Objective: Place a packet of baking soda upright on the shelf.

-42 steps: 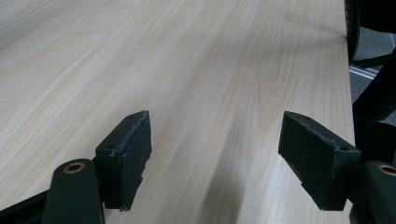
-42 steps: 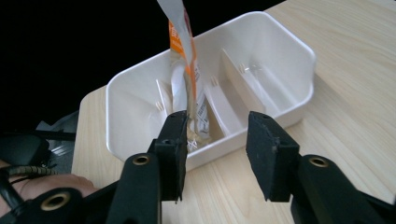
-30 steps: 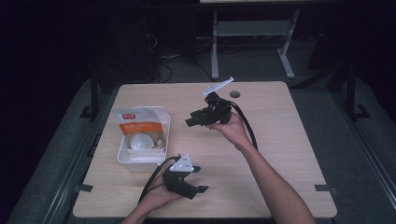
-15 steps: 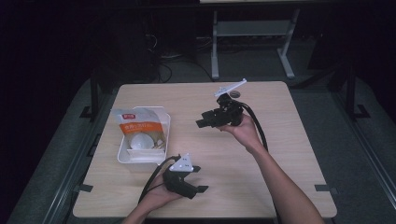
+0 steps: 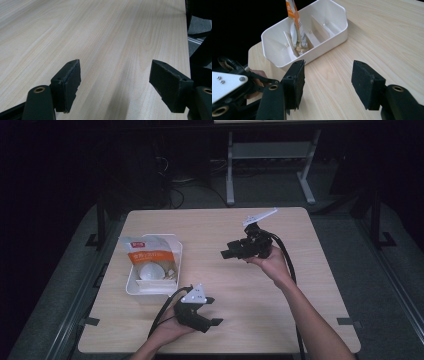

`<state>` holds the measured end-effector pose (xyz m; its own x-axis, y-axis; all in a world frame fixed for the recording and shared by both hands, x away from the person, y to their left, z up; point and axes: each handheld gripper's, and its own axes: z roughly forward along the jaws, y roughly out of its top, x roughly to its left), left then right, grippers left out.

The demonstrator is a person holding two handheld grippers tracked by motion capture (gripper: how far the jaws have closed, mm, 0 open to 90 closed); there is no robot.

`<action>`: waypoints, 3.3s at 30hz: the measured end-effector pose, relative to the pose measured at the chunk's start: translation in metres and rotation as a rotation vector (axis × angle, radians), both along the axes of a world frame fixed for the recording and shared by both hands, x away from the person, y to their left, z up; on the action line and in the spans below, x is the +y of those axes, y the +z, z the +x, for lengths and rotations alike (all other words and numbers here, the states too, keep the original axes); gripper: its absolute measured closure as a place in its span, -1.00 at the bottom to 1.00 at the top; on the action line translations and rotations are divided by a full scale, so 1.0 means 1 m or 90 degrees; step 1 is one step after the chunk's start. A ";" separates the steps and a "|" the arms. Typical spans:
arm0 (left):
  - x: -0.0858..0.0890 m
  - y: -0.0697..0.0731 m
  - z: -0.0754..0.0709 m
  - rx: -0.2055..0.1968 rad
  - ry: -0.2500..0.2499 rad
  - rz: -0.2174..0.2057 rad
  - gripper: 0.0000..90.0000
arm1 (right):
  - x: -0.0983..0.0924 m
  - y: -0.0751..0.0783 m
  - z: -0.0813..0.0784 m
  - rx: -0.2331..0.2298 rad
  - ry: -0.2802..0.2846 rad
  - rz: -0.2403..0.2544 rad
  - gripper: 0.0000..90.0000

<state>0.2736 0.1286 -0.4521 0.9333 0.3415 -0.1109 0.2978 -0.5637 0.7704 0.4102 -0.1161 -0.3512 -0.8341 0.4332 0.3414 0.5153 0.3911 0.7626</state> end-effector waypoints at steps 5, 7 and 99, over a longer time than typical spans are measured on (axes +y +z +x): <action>0.000 0.000 0.000 0.000 0.001 -0.001 -0.46 | -0.010 -0.002 -0.003 0.004 -0.011 0.003 -0.07; 0.000 0.000 0.000 0.000 0.003 -0.002 -0.46 | -0.013 -0.003 -0.003 0.007 -0.012 0.000 -0.09; 0.002 0.003 0.002 0.001 0.034 -0.010 -0.60 | -0.115 -0.055 -0.066 0.060 -0.109 -0.014 -0.24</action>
<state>0.2759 0.1310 -0.4494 0.9135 0.3891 -0.1184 0.3288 -0.5353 0.7780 0.3442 -0.2311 -0.4062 -0.7124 0.5746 0.4030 0.6443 0.3076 0.7002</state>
